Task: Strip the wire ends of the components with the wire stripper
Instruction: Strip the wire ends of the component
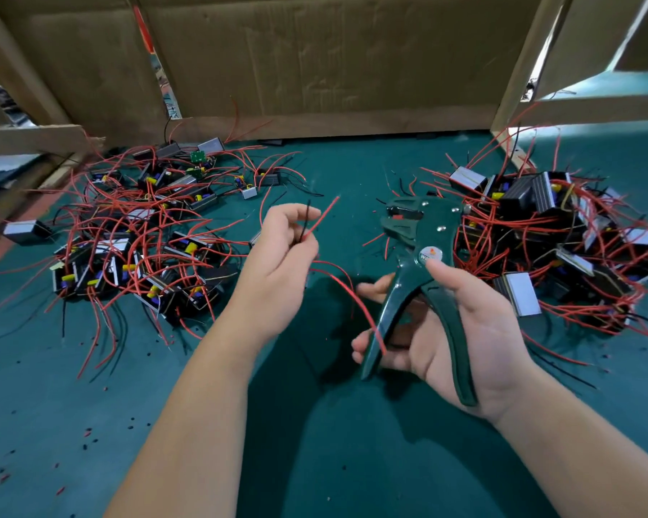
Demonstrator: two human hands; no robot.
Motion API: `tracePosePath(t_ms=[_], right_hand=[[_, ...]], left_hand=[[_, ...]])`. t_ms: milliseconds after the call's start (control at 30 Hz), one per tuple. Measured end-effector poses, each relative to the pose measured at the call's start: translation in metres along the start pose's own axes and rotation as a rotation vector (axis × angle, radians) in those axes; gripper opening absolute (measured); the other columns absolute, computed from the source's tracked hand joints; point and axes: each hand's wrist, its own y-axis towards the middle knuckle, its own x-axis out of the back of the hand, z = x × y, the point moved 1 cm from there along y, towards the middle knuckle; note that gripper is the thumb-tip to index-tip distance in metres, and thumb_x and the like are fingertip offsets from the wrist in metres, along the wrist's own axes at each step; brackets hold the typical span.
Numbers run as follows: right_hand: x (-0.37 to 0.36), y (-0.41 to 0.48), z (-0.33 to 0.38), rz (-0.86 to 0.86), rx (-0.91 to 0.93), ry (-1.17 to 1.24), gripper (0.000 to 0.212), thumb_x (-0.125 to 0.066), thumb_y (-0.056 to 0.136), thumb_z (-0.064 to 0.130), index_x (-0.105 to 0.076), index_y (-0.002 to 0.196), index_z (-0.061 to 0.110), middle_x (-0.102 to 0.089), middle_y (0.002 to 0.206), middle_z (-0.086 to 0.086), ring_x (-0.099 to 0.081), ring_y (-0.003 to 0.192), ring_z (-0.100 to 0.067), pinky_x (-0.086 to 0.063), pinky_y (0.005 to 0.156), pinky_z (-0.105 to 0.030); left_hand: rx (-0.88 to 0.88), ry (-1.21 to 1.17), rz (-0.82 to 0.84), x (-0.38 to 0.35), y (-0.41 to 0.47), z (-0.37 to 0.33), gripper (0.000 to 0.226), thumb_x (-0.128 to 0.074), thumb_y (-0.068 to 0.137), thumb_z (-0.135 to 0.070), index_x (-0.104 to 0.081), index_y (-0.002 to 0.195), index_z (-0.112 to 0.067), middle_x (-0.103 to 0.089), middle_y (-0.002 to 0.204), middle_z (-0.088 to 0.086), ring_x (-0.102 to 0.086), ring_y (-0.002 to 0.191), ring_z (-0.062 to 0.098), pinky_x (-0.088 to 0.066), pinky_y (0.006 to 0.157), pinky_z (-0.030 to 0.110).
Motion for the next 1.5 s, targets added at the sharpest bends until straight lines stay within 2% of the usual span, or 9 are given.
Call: tracePosePath(t_ms=[200,400,633,733,867,1033,1133,1300,1500], right_hand=[[-0.007,0.000,-0.002,0.162,-0.065,0.018,0.055,-0.061,0.068,0.044,-0.070,0.105,0.006,-0.061,0.099,-0.017,-0.064,0.071,-0.041,-0.054,0.073,-0.053],[-0.005,-0.002,-0.002,0.362,-0.103,0.060,0.079,-0.070,0.069,0.045,-0.053,0.131,-0.001,-0.061,0.108,-0.020,-0.064,0.077,-0.042,-0.052,0.077,-0.052],[-0.002,0.003,0.005,0.081,0.168,-0.097,0.048,-0.069,0.069,0.026,-0.067,0.115,0.011,-0.063,0.099,-0.020,-0.063,0.073,-0.040,-0.055,0.070,-0.053],[0.006,0.003,0.016,-0.112,0.411,-0.153,0.024,-0.056,0.078,0.018,-0.068,0.099,0.016,-0.068,0.088,-0.016,-0.067,0.072,-0.040,-0.056,0.070,-0.055],[0.013,0.002,0.016,-0.204,0.444,-0.237,0.013,-0.058,0.078,0.021,-0.069,0.086,0.023,-0.070,0.079,-0.008,-0.068,0.074,-0.042,-0.056,0.071,-0.057],[0.012,-0.004,0.012,-0.182,0.489,-0.326,0.025,-0.066,0.073,0.026,-0.067,0.098,0.022,-0.067,0.093,-0.018,-0.066,0.081,-0.047,-0.056,0.066,-0.051],[0.009,-0.006,0.009,-0.125,0.456,-0.296,0.025,-0.063,0.073,0.024,-0.071,0.096,0.032,-0.066,0.094,-0.017,-0.066,0.079,-0.046,-0.056,0.066,-0.051],[0.006,-0.003,0.008,-0.055,0.312,-0.153,0.036,-0.060,0.073,0.018,-0.065,0.108,0.010,-0.067,0.093,-0.014,-0.065,0.070,-0.046,-0.054,0.069,-0.060],[0.005,-0.003,0.015,0.200,0.107,0.066,0.073,-0.080,0.057,0.034,-0.063,0.122,0.007,-0.056,0.121,-0.017,-0.066,0.074,-0.043,-0.054,0.076,-0.056]], left_hand=[[0.115,-0.324,0.068,-0.011,-0.003,-0.010,0.022,-0.040,0.098,-0.041,-0.050,0.105,-0.023,-0.045,0.074,-0.008,-0.047,0.079,0.013,-0.043,0.081,0.024],[0.131,-0.447,0.129,-0.026,-0.006,-0.015,0.073,-0.014,0.074,-0.068,-0.041,0.118,-0.016,-0.033,0.076,0.003,-0.037,0.064,0.013,-0.033,0.051,0.021],[0.026,-0.230,0.082,-0.020,0.002,0.003,0.109,-0.029,0.040,-0.104,-0.041,0.125,-0.036,-0.049,0.093,-0.004,-0.050,0.090,0.007,-0.039,0.088,0.014],[0.036,0.223,0.008,-0.009,0.004,0.019,0.089,-0.022,0.071,-0.086,-0.027,0.145,-0.037,-0.038,0.138,-0.011,-0.029,0.131,0.000,-0.017,0.115,0.023],[0.191,0.784,-0.021,-0.002,0.003,0.042,0.057,-0.035,0.093,-0.058,-0.040,0.143,-0.030,0.005,0.160,0.012,0.010,0.146,0.021,-0.001,0.116,0.040],[0.286,0.940,-0.092,-0.002,0.008,0.043,0.040,-0.043,0.095,-0.050,-0.051,0.131,-0.035,-0.013,0.155,0.016,-0.013,0.140,0.031,-0.012,0.112,0.042],[0.202,0.894,-0.203,0.004,0.011,0.038,0.026,-0.054,0.093,-0.032,-0.065,0.117,-0.031,-0.047,0.127,0.005,-0.041,0.117,0.031,-0.028,0.100,0.038],[-0.176,0.595,-0.343,0.004,0.006,0.019,0.019,-0.066,0.084,-0.002,-0.076,0.090,-0.017,-0.055,0.096,-0.001,-0.052,0.090,0.009,-0.035,0.075,0.007],[-0.478,0.478,-0.036,-0.012,-0.007,0.002,0.017,-0.070,0.079,-0.009,-0.077,0.090,-0.019,-0.061,0.095,0.001,-0.057,0.086,0.011,-0.044,0.078,0.018]])
